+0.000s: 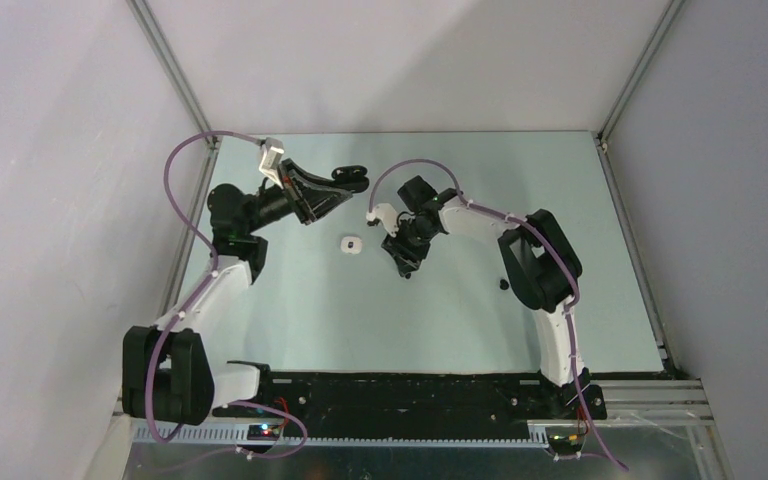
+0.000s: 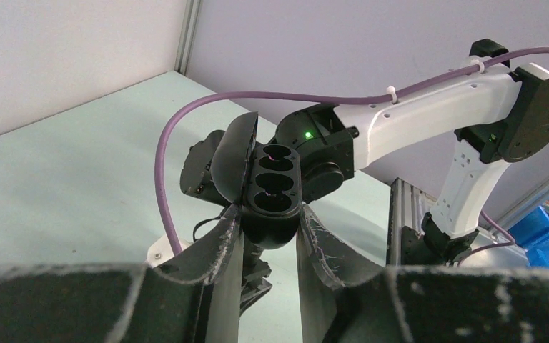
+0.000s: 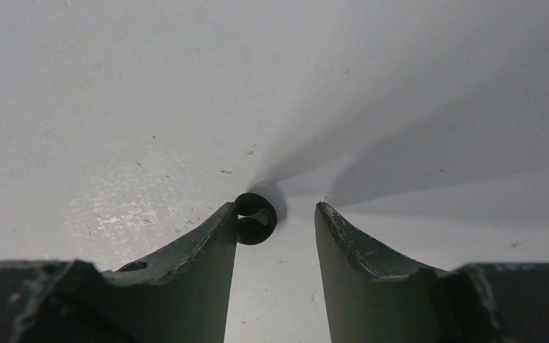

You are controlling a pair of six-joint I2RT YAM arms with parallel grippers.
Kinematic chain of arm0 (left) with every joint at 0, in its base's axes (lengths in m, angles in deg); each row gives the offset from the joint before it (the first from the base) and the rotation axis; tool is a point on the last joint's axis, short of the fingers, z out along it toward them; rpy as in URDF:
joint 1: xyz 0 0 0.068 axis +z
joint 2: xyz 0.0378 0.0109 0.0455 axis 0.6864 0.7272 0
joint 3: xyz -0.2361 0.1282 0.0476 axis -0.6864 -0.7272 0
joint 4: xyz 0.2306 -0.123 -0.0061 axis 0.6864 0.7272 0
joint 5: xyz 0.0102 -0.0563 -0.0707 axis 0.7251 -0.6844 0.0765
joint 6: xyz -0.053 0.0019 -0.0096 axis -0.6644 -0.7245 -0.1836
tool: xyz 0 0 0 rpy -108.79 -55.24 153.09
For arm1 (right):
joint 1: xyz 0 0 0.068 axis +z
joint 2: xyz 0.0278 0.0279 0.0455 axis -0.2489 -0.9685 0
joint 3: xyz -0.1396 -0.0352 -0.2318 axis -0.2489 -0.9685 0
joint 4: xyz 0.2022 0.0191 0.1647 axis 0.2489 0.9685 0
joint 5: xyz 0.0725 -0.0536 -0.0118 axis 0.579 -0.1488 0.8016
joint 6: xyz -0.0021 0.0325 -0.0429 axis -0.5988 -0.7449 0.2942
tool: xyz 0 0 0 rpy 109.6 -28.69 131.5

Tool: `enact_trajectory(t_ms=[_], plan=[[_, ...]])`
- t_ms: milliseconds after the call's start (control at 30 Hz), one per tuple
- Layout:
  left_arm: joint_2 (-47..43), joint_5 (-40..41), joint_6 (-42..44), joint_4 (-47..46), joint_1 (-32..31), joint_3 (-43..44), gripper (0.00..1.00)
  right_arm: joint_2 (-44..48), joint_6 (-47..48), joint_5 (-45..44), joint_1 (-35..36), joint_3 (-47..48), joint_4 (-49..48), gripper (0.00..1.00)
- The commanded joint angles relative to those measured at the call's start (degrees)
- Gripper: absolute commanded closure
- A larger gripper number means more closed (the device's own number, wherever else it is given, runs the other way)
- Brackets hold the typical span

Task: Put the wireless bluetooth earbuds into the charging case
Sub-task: Pick up the earbud from the center of the board.

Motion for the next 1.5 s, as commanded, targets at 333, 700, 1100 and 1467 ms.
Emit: enact_trajectory(t_ms=[333,700,1100,1467], plan=[[-2.05,1.52,2.11,-0.37,0.87,-0.92,1.00,0.43,-0.87,-0.86,0.63,-1.17,0.80,0.53],[-1.84,1.65,2.00,-0.08,0.95,-0.84,1.00,2.51,-2.17,0.60,-0.85,0.54,0.96,0.51],[-1.42,1.64,1.59,0.09,1.01,-0.54,1.00,2.20,-3.77,5.31,-2.01,3.77,1.78,0.50],[-0.78,1.56,1.32,0.09,0.97,0.09,1.00,1.64,-0.68,-0.62,-1.95,2.80,2.09,0.50]])
